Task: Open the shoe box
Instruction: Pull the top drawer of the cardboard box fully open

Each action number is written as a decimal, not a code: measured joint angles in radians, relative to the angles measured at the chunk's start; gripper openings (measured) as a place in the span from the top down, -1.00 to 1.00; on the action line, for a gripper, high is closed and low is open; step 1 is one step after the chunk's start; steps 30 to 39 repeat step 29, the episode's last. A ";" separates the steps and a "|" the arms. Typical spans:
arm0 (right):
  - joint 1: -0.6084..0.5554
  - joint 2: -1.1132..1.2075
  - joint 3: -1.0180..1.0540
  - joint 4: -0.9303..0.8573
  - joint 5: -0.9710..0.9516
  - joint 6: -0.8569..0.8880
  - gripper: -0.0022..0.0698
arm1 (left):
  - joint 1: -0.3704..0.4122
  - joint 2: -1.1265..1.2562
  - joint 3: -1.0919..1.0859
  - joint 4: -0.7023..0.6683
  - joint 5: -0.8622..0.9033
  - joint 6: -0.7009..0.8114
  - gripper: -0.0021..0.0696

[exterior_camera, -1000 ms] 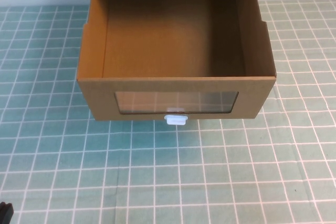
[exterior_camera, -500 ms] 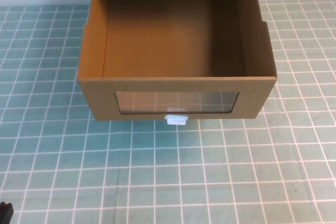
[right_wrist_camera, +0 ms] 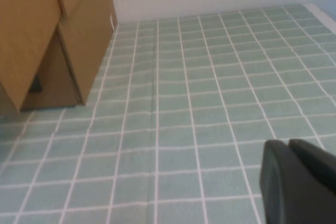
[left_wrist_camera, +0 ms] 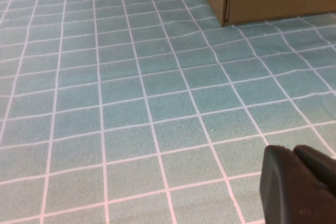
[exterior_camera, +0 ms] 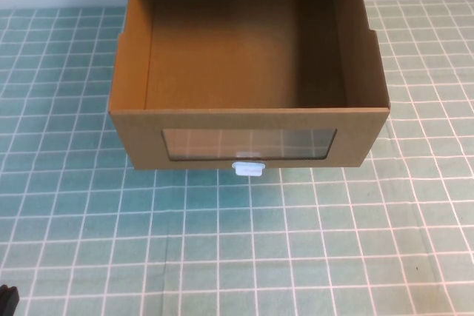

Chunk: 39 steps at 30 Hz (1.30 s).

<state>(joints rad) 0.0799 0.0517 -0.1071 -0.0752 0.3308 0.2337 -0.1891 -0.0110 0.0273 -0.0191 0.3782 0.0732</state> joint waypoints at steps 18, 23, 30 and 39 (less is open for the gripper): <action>-0.038 -0.060 0.130 0.057 0.049 -0.162 0.98 | 0.000 0.000 0.000 0.000 0.000 0.000 0.96; -0.043 -0.060 0.130 0.061 0.054 -0.166 0.98 | 0.000 0.000 0.000 0.000 0.000 0.000 0.96; -0.098 -0.060 0.130 0.084 0.064 -0.168 0.98 | 0.000 0.000 0.000 0.000 0.000 0.000 0.96; -0.098 -0.060 0.130 0.084 0.064 -0.168 0.98 | 0.000 0.000 0.000 0.000 0.000 0.000 0.96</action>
